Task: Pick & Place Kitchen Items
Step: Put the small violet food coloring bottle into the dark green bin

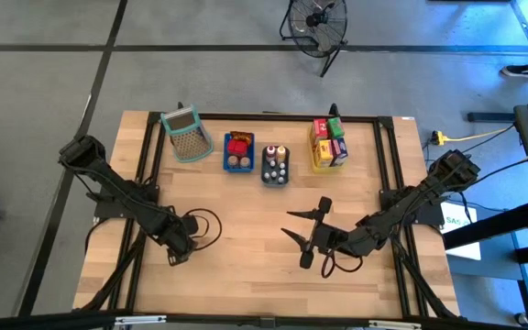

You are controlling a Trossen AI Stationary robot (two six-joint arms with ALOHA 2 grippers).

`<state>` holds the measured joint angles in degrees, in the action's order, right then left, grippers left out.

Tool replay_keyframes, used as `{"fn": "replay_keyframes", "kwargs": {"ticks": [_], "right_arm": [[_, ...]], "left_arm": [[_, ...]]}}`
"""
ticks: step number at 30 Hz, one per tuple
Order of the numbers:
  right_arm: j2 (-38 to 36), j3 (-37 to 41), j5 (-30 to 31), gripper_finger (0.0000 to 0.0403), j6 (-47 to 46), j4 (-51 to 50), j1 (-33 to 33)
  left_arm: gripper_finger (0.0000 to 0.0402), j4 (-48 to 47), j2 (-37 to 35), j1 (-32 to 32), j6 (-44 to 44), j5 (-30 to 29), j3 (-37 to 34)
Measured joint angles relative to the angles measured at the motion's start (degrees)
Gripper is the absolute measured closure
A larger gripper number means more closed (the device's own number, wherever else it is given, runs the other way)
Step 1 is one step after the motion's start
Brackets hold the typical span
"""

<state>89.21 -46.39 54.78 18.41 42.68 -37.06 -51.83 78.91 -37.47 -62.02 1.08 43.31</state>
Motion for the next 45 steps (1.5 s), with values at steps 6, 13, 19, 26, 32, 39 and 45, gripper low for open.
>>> {"fn": "replay_keyframes", "kwargs": {"ticks": [6, 13, 19, 26, 32, 39, 45], "right_arm": [[0.0, 0.0, 0.0, 0.0186, 0.0, 0.0, 0.0], [0.0, 0.0, 0.0, 0.0186, 0.0, 0.0, 0.0], [0.0, 0.0, 0.0, 0.0186, 0.0, 0.0, 0.0], [0.0, 0.0, 0.0, 0.0186, 0.0, 0.0, 0.0], [0.0, 0.0, 0.0, 0.0186, 0.0, 0.0, 0.0], [0.0, 0.0, 0.0, 0.0186, 0.0, 0.0, 0.0], [0.0, 0.0, 0.0, 0.0186, 0.0, 0.0, 0.0]], "left_arm": [[0.016, 0.0, 0.0, 0.0, -0.3, -0.5, 0.0], [0.016, 0.8, 0.0, 0.0, -0.4, -2.4, 0.0], [0.0173, 0.7, 0.0, 0.0, -2.0, -0.5, 0.0], [0.0201, 0.7, 0.0, 0.0, -2.8, -0.5, 0.0], [0.0214, 0.7, 0.0, 0.0, -4.3, -0.5, 0.0], [0.0226, 0.7, 0.6, 0.0, -5.0, 0.2, 0.0], [0.0242, 0.8, 2.9, 0.0, -4.1, 1.4, 0.0]]}}
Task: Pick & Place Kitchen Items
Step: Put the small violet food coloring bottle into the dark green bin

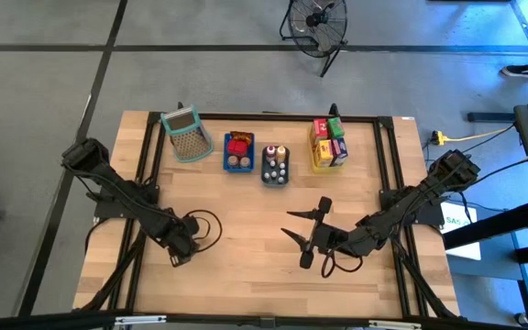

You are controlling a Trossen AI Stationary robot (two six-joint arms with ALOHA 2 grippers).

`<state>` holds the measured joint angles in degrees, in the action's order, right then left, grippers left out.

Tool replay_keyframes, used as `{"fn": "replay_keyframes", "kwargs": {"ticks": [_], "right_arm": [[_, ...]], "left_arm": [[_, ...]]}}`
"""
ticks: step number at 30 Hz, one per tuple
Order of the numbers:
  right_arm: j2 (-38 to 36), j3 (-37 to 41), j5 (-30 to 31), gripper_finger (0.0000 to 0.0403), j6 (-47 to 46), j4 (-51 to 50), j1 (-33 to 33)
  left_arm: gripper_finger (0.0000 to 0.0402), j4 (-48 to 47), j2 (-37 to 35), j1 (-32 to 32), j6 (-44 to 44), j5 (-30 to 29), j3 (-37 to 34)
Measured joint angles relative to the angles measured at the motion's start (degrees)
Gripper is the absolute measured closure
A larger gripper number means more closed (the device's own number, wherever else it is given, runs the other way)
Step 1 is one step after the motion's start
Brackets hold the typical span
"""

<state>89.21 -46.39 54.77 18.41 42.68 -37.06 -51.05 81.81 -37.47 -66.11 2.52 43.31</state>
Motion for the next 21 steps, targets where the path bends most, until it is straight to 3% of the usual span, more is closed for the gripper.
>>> {"fn": "replay_keyframes", "kwargs": {"ticks": [21], "right_arm": [[0.0, 0.0, -0.2, 0.0186, -0.6, 0.0, 0.0]], "left_arm": [[0.0315, 0.1, 0.3, 0.1, -0.5, -1.4, 0.0]]}}
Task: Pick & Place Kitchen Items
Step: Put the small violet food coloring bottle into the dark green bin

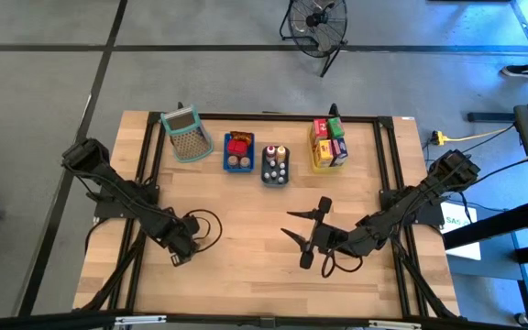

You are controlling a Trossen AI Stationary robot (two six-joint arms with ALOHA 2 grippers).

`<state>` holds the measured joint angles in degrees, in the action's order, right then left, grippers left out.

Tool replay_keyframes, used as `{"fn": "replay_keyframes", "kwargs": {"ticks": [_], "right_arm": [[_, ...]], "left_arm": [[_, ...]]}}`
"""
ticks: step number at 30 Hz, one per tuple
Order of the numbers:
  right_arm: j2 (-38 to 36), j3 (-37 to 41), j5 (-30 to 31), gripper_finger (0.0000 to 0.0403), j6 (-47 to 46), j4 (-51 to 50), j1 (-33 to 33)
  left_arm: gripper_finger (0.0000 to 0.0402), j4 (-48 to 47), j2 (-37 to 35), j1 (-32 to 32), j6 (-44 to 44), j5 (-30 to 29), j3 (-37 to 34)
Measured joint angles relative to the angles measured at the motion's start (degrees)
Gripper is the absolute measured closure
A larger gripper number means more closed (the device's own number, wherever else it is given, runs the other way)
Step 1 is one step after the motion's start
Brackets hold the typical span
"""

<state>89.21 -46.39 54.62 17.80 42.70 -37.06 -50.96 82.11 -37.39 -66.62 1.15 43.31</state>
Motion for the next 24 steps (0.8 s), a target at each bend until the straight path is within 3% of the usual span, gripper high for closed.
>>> {"fn": "replay_keyframes", "kwargs": {"ticks": [9, 15, 21, 24], "right_arm": [[0.0, 0.0, 0.0, 0.0186, -0.7, 0.0, 0.0], [-0.3, -1.8, 0.4, 0.0186, 0.4, 0.8, -2.1], [-1.1, -6.3, 0.5, 0.0186, 8.8, -0.3, -8.2], [-1.2, -7.9, 5.4, 0.0186, 11.6, -0.4, -11.2]], "left_arm": [[0.033, 0.0, 0.0, 0.0, 0.3, 0.0, 0.0], [0.0332, -0.3, 0.0, 0.0, 1.7, 3.7, 0.6], [0.0333, -6.7, 0.0, 2.4, 6.2, 6.2, 7.3], [0.0333, -12.2, 0.0, 5.2, 10.2, 6.1, 12.9]]}}
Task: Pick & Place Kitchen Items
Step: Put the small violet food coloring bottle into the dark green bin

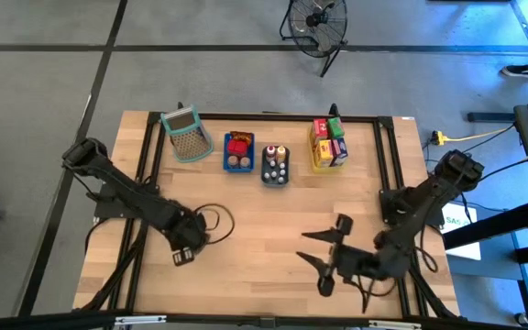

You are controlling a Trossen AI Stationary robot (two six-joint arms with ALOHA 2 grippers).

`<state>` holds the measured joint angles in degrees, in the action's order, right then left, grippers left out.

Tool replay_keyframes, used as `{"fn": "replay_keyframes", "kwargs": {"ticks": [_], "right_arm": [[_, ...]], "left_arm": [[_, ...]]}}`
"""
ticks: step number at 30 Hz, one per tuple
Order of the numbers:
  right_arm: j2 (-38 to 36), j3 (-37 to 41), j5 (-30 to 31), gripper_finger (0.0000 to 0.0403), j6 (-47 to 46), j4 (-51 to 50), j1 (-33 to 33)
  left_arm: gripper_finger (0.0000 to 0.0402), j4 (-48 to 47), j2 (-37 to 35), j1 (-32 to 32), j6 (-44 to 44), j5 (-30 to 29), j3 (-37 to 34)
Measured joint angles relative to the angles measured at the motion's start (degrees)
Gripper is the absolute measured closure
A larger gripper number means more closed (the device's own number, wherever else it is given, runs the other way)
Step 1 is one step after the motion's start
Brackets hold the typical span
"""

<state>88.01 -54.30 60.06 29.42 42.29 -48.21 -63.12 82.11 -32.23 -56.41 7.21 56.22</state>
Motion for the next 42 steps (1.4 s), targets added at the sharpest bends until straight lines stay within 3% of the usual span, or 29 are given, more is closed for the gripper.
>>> {"fn": "replay_keyframes", "kwargs": {"ticks": [7, 13, 18, 24, 31, 34, 42], "right_arm": [[0.0, -0.8, 13.8, 0.0186, 3.5, -0.1, -5.6], [0.0, -0.8, 19.0, 0.0186, 7.2, -1.9, -7.9], [0.0, -0.8, 29.0, 0.0186, 10.3, -2.9, -7.8], [0.0, -0.7, 30.0, 0.0186, 14.7, -3.8, -6.9], [-0.2, -0.7, 30.0, 0.0186, 14.6, -6.5, -6.9], [-0.2, -0.7, 30.0, 0.0186, 13.0, -6.5, -8.2], [-0.2, -0.7, 30.0, 0.0186, 10.4, -6.4, -12.1]], "left_arm": [[0.0333, -10.5, 0.0, 10.1, 12.4, -5.4, 14.1], [0.0334, -12.1, 0.1, 20.7, 24.1, -6.2, 22.0], [0.0334, -12.5, 3.6, 28.5, 32.8, -5.9, 28.5], [0.0334, -16.4, 14.9, 35.9, 40.4, -6.3, 39.2], [0.0334, -19.1, 27.8, 38.7, 57.0, -6.4, 51.6], [0.0334, -15.2, 29.6, 39.1, 57.5, -6.7, 53.7], [0.0333, -10.2, 31.5, 44.3, 40.5, -8.8, 54.0]]}}
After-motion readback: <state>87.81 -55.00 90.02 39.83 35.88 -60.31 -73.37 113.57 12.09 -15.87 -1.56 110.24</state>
